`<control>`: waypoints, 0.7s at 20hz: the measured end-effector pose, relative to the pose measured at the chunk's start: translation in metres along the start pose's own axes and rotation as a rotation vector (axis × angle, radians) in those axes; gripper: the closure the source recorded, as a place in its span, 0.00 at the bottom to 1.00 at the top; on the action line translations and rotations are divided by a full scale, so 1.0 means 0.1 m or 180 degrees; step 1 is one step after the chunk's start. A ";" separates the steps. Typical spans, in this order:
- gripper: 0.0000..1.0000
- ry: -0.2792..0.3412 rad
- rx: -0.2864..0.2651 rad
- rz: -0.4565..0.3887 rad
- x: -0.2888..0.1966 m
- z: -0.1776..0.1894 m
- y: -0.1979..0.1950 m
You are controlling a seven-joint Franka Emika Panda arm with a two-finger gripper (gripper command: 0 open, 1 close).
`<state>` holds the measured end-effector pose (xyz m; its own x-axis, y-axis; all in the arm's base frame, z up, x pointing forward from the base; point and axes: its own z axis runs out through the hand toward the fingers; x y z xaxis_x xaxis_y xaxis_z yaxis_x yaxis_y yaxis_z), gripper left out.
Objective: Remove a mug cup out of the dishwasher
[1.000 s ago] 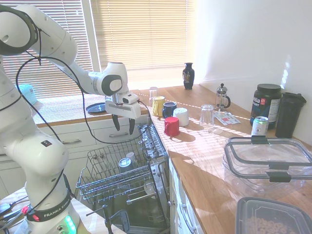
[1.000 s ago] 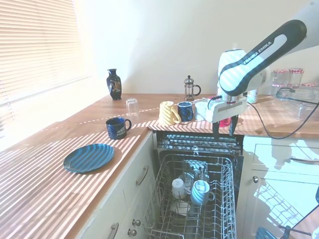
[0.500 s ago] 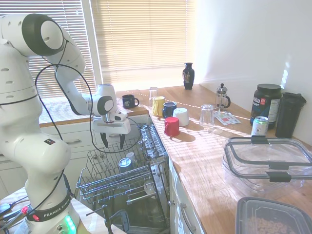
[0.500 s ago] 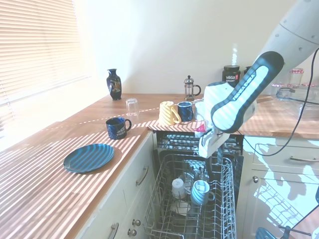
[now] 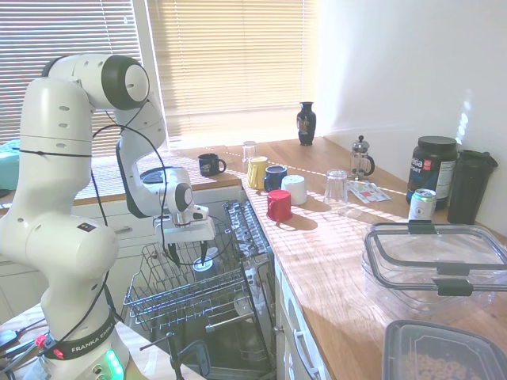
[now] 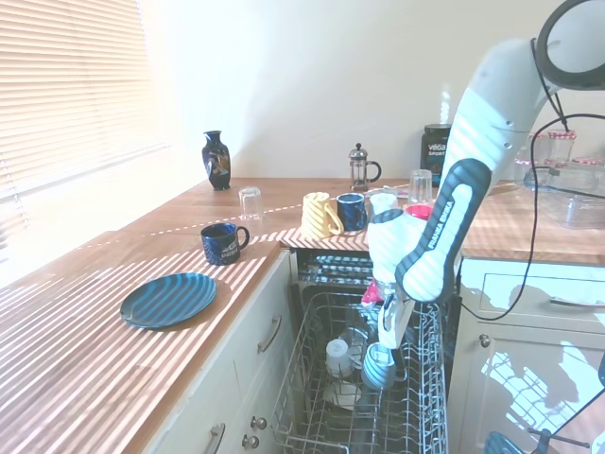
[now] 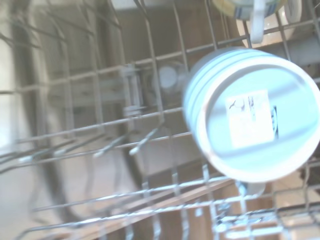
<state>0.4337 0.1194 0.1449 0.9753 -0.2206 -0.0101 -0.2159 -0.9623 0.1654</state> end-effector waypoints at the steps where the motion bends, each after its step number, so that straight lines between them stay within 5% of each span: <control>1: 0.00 0.0020 -0.0028 -0.0011 0.05 0.07 -0.02; 13: 0.00 0.0063 -0.0120 -0.0026 0.37 0.79 -0.13; 14: 1.00 0.0063 -0.0121 -0.0026 0.38 0.83 -0.12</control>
<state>0.4700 0.1097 0.0609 0.9779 -0.2091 0.0079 -0.2063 -0.9573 0.2027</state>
